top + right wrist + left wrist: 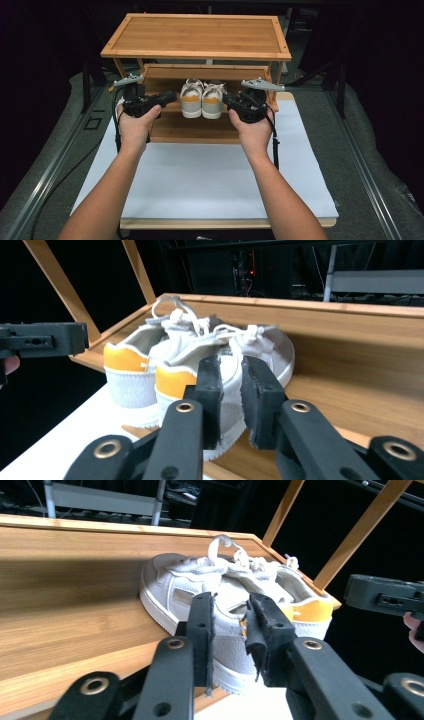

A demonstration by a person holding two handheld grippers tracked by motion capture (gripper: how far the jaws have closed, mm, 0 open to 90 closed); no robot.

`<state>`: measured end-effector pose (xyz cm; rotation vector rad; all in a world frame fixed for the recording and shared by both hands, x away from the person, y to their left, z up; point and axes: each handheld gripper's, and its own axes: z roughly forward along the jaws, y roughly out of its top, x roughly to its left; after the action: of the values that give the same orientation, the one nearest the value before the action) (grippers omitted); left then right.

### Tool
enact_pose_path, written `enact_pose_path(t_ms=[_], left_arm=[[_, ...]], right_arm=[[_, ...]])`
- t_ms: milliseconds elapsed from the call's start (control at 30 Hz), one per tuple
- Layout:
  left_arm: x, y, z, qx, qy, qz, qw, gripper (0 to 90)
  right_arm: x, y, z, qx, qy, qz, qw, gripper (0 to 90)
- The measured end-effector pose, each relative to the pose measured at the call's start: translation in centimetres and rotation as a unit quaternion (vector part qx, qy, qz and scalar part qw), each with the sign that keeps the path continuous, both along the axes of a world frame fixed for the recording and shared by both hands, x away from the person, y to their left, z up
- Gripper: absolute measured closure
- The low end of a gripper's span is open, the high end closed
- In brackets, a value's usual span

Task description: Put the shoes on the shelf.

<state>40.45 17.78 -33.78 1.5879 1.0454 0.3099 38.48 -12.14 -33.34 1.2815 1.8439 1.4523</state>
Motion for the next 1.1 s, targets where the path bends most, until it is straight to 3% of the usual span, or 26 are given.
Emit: enact_pose_path(t_ms=[300,667,867,1100], left_arm=[[-0.5,-0.2,-0.9,0.018,-0.004,-0.017,0.9997,89.0],[0.1,-0.9,-2.3,0.025,0.014,-0.012,0.9995,89.6],[0.6,-1.3,-2.8,0.034,0.013,0.011,0.9993,89.6],[1.1,-1.5,-3.1,0.032,0.015,0.015,0.9993,89.6]], right_arm=[[-0.4,-0.2,-1.3,0.0,0.006,-0.001,1.0,89.5],[-0.2,0.3,-2.5,0.0,0.016,0.005,0.9999,89.9],[0.2,0.3,-3.2,0.002,0.025,0.001,0.9997,89.9],[0.6,0.5,-3.9,0.002,0.028,-0.007,0.9996,90.0]])
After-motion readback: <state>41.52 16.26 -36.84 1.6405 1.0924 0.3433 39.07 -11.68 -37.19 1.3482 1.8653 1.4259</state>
